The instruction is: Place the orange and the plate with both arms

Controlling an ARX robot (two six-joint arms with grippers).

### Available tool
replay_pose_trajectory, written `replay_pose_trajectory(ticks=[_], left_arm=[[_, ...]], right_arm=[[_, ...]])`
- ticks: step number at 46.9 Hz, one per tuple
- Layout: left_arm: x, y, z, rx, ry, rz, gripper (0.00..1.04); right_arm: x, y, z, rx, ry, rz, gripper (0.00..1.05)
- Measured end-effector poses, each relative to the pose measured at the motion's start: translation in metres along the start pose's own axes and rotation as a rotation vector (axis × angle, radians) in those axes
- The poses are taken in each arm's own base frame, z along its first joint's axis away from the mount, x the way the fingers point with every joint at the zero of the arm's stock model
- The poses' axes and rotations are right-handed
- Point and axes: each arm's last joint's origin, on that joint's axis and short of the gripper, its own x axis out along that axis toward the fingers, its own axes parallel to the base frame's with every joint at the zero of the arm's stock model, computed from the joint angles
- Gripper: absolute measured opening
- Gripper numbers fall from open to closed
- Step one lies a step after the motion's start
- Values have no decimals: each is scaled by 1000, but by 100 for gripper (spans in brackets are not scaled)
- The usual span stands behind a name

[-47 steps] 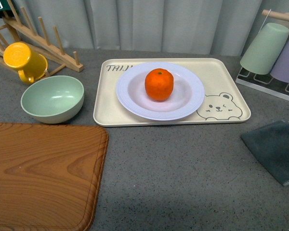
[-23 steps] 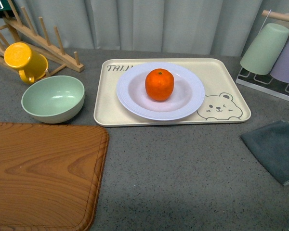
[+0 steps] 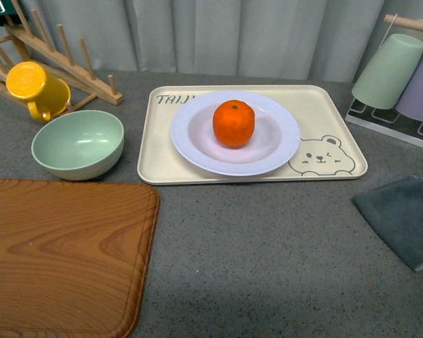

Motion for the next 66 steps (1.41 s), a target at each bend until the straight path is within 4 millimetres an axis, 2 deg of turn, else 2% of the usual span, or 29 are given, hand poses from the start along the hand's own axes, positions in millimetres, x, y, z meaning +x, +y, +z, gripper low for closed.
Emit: replay_pose_trajectory(ticks=[5,14,40,49,50,64,66], left_arm=[[0,0,0,0,-2,0,98],[0,0,0,0,-2,0,98],[0,0,0,0,-2,0,98],[0,0,0,0,-2,0,98],[0,0,0,0,-2,0,98],[0,0,0,0,-2,0,98],[0,0,0,0,-3,0,98]], right_arm=[[-6,0,2,7,3,0,27],[-14,0,2,7,37,1,1],[-25,0,2,10,36,3,1],[-35,0,0,10,42,4,1],[-35,0,0,10,42,4,1],[-35,0,0,10,42,4,46],[-35,0,0,10,42,4,55]])
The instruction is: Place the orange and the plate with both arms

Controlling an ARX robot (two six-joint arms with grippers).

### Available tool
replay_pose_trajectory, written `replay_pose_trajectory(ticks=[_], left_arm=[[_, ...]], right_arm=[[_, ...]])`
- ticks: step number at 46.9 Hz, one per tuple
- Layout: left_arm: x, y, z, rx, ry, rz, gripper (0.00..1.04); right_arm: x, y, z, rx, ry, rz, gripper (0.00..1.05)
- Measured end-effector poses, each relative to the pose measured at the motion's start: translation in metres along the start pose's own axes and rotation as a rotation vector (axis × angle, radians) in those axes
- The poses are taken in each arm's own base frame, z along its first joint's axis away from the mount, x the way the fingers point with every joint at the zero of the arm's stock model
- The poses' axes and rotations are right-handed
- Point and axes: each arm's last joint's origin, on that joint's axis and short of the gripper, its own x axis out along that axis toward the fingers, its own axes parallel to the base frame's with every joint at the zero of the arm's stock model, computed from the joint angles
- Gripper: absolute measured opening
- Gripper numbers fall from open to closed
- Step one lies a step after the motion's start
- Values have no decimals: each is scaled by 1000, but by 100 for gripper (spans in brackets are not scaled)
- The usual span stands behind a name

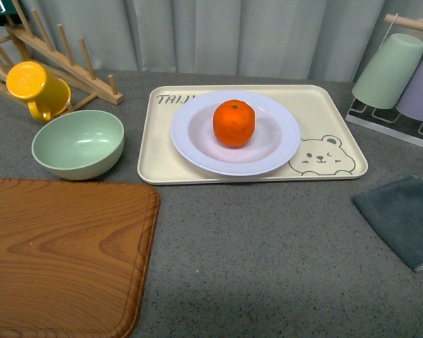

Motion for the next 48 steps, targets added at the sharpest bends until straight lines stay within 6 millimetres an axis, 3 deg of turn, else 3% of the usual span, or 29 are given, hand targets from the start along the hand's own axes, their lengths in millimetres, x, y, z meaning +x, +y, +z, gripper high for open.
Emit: replay_pose_trajectory(ticks=[10,48], left_arm=[[0,0,0,0,0,0,98],[0,0,0,0,0,0,98]], right_arm=[[0,0,0,0,0,0,97],[0,0,0,1,0,0,96]])
